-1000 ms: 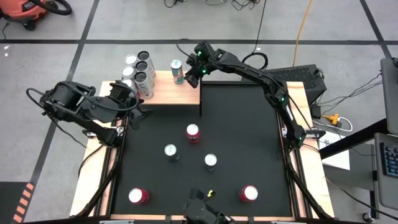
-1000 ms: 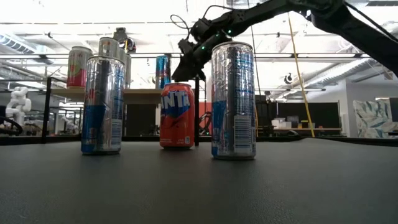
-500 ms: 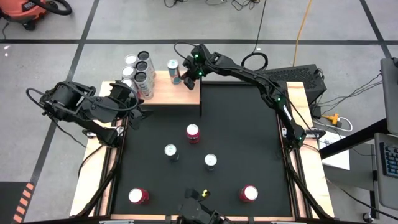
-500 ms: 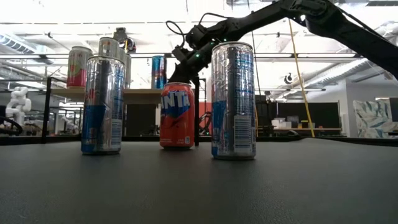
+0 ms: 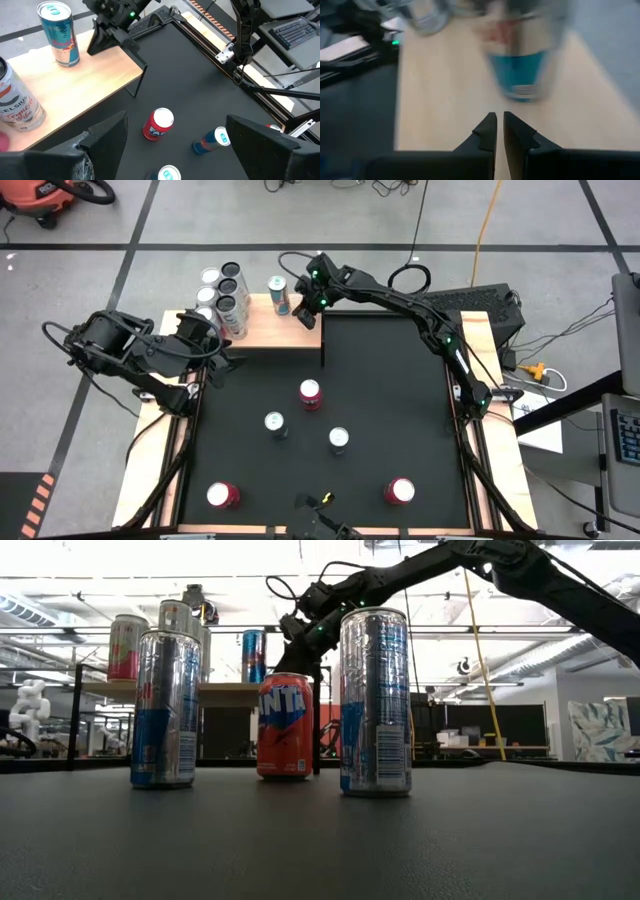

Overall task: Place canned beverage on shelf
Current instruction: Put the top right blue soda can on the shelf

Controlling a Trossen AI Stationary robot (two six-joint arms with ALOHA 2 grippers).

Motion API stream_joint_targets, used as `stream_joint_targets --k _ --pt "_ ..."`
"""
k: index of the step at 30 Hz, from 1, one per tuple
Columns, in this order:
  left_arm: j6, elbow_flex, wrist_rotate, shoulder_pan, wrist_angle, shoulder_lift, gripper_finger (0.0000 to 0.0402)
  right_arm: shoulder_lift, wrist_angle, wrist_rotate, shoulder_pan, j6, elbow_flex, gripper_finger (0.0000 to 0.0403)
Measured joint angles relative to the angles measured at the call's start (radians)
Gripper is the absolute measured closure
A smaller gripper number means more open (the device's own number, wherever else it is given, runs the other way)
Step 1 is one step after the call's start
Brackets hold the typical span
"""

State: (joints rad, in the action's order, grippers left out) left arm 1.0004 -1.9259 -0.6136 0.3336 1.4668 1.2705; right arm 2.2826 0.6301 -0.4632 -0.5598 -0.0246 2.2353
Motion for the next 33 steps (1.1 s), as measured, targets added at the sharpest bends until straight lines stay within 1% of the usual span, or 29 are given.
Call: stream_joint_targets --k 8,11,13,26,33 --pt "0.005 0.000 0.000 0.000 0.005 0.000 0.0064 0.000 -0.081 -0.003 0.052 0.005 0.000 0.0393" --pt "0.005 0.000 0.001 0.000 0.009 0.000 0.0064 0.000 -0.085 0.074 0.063 0.003 0.000 0.0393" --pt "0.005 0.000 0.003 0.000 0.009 0.000 0.0064 0.000 -0.085 0.097 0.065 0.001 0.000 0.0393" --pt "0.005 0.000 0.003 0.000 0.009 0.000 0.0064 0.006 -0.158 0.098 0.051 -0.021 0.000 0.0393" --pt "0.005 0.000 0.003 0.000 0.009 0.000 0.0064 0.037 -0.214 0.096 0.046 -0.008 0.000 0.0393"
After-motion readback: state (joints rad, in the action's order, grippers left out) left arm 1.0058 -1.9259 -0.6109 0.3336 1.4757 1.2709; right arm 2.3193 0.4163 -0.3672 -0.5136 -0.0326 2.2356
